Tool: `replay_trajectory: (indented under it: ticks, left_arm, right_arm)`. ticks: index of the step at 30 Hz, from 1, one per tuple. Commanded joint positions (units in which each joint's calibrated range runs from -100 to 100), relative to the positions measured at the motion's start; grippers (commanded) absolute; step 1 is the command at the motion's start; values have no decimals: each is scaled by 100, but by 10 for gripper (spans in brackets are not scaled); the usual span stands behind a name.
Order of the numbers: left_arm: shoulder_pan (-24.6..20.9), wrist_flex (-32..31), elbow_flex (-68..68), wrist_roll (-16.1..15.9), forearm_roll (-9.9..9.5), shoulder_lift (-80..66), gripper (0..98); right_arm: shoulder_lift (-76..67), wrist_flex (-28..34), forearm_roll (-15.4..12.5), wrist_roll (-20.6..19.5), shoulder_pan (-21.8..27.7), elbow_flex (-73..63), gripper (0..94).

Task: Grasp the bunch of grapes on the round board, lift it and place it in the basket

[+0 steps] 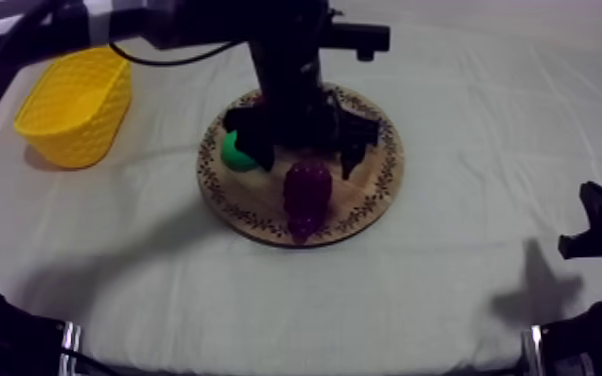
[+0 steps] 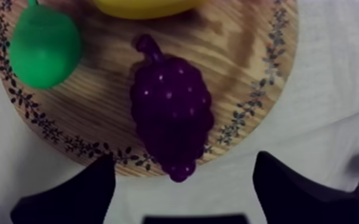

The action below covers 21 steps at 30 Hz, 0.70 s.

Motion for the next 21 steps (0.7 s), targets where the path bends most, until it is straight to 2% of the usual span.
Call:
replay_trajectory:
  ticks: [1, 21]
  left_arm:
    - [-14, -33, 1, -16, 16, 139, 868]
    - [-75, -105, -559, -122, 149, 1247, 865]
  right_arm:
    - [0, 2, -2, -2, -2, -4, 3]
    - [0, 2, -2, -2, -2, -4, 3]
